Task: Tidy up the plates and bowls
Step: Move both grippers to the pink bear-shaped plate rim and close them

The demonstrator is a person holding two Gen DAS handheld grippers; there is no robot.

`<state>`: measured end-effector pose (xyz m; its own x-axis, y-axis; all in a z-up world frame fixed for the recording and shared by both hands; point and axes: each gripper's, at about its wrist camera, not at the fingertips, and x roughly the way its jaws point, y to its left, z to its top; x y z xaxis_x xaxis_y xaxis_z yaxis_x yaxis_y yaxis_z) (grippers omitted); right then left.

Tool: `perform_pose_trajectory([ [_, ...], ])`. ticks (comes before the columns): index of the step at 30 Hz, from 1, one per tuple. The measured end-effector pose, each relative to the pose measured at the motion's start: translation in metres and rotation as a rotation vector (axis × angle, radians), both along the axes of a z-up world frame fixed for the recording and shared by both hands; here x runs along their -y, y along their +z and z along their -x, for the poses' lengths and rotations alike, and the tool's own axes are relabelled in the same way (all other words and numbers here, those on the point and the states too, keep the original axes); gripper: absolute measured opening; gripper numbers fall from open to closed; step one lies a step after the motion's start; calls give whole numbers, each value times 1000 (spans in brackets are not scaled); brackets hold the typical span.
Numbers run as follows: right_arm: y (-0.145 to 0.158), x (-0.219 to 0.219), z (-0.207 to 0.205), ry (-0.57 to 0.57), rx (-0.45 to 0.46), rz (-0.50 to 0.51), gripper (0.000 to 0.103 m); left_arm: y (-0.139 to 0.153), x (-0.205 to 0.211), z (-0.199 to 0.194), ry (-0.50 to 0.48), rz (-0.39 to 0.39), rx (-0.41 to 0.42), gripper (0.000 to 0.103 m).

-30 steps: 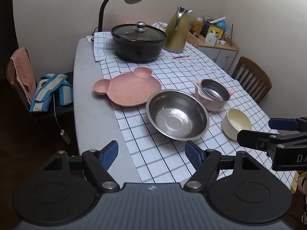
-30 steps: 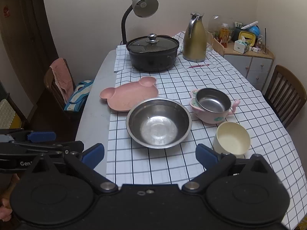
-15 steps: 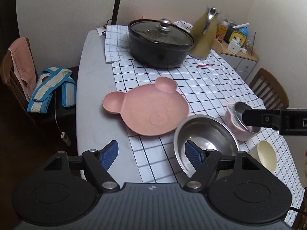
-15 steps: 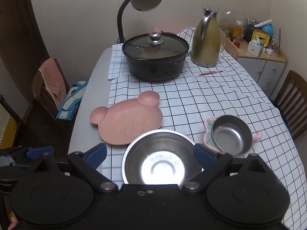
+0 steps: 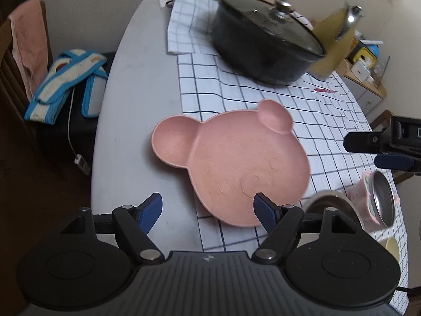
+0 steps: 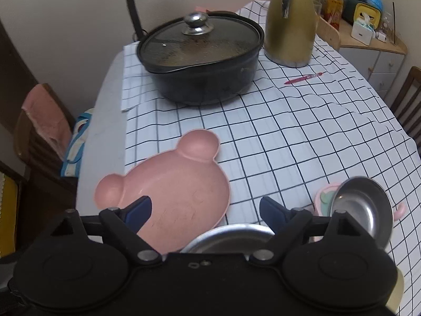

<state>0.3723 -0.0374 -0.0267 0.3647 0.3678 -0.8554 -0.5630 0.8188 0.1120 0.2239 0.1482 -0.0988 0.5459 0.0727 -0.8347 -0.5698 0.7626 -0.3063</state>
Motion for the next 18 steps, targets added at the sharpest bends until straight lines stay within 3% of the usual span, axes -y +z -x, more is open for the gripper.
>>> perform_pose_trajectory([
  [6,-28,-21,-29,-2,-13,61,81,-26,-25,-18,52,81,-19,76],
  [13,-61,-31,-55,-34,-57,91,78,-44,-35,-28,98,118,-20,75],
  [18,-85,-35,-60,-26,-96,108,68,-49,-37,-28,112,131,1,73],
])
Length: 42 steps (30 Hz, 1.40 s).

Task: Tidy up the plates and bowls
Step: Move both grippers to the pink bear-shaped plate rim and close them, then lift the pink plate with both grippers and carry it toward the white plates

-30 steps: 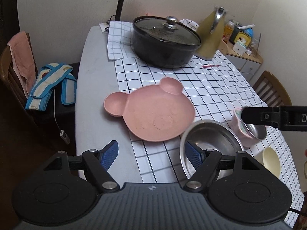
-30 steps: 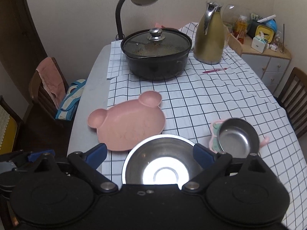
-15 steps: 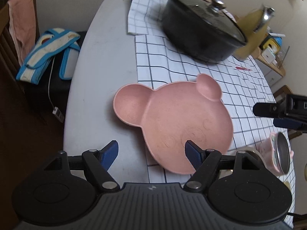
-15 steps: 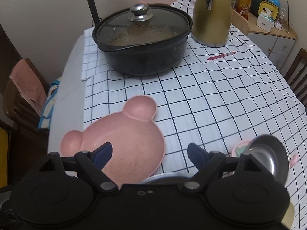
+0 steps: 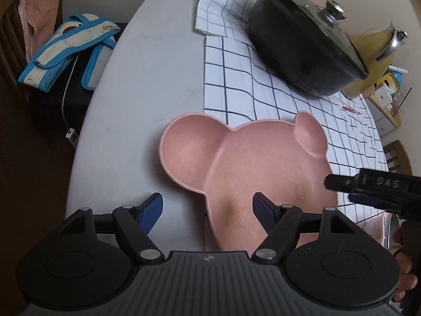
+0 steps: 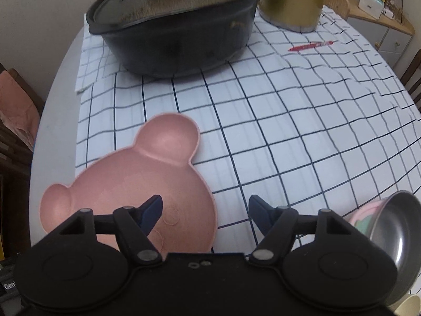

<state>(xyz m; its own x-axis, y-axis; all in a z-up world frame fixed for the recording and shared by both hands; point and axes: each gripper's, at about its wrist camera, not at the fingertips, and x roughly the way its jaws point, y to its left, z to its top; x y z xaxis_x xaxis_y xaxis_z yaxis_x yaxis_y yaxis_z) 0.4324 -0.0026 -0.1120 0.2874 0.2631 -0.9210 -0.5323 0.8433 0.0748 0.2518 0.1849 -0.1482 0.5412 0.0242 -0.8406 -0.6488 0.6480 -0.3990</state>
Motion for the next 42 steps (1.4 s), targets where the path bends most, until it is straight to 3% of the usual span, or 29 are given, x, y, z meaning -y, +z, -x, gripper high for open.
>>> perform_pose_trajectory([
  [1,-3,0,0,0,-6,1,65,0,0,0,1,6,5,66],
  [5,-11,3,-3,-12,-29,-12,55,3,2,0,3,13,15,57],
  [7,-12,4,-4,-11,-36,-21,51,5,4,1,5,5,21,43],
  [16,-18,7,-1,-8,-49,-45,27,4,5,6,-13,19,41,23],
  [21,-19,7,3,3,-35,-32,21,1,5,9,-13,33,48,20],
  [25,-17,11,3,-16,-29,-30,11,1,2,11,-11,19,45,11],
  [36,9,8,25,48,51,-48,10,17,1,23,-34,-45,53,11],
  [42,32,12,41,74,87,-54,9,26,5,32,-51,-33,50,11],
])
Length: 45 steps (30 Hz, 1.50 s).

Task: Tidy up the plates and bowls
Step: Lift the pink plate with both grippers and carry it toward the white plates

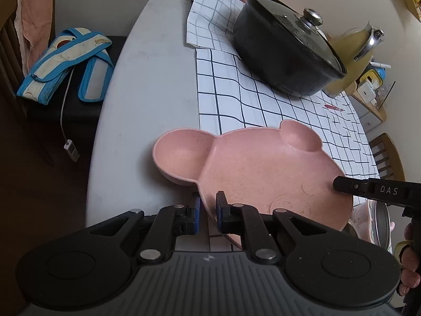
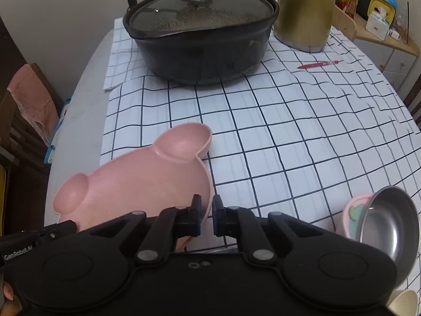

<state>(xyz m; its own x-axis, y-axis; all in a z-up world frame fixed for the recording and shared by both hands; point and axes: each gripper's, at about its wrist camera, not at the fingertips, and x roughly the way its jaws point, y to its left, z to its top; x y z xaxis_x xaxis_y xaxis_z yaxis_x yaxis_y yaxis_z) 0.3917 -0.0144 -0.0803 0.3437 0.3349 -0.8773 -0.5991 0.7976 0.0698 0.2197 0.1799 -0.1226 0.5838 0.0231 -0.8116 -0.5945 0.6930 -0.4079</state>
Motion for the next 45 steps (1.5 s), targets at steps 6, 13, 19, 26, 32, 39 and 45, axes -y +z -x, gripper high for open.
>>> perform_pose_trajectory([
  [6,20,11,18,6,29,-1,9,20,13,16,-18,-19,18,11],
  [13,49,40,52,3,49,-18,9,53,38,43,-58,-56,44,11],
  [19,76,73,88,-23,77,-51,9,79,68,72,-88,-91,54,11],
  [26,103,115,134,-51,92,-74,9,105,108,111,-123,-113,67,11],
  [32,117,158,177,-70,102,-89,10,118,147,145,-170,-126,79,11],
  [39,120,211,220,-97,100,-109,10,121,193,176,-227,-145,69,11],
  [45,106,250,244,-122,74,-123,11,110,225,191,-266,-152,32,11],
])
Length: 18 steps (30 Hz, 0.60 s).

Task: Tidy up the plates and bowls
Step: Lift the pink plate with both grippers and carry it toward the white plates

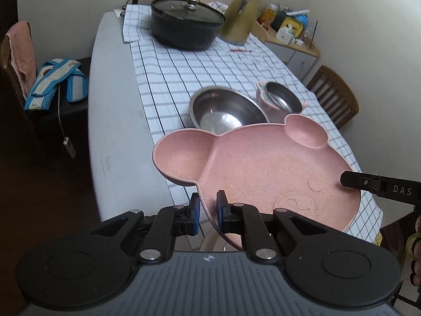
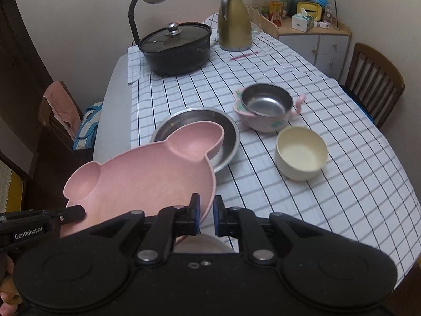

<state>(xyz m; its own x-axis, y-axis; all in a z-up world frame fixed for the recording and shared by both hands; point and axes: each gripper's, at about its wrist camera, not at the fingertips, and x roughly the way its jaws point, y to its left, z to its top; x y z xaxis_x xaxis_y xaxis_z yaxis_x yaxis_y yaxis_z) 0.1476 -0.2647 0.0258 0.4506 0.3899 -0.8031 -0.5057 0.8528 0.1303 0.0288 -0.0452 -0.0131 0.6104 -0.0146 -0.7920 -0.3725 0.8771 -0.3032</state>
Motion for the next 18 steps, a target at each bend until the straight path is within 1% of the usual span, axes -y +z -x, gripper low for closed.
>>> perform_pose_trajectory([
  [10,-45,44,31,-36,-31,-15,11,-35,39,14,-46,-46,-42,11],
  [15,-70,56,42,-36,-28,-11,11,-55,50,18,-66,-57,-59,11],
  [18,-83,60,48,-24,-9,1,11,-67,55,19,-69,-64,-72,11],
])
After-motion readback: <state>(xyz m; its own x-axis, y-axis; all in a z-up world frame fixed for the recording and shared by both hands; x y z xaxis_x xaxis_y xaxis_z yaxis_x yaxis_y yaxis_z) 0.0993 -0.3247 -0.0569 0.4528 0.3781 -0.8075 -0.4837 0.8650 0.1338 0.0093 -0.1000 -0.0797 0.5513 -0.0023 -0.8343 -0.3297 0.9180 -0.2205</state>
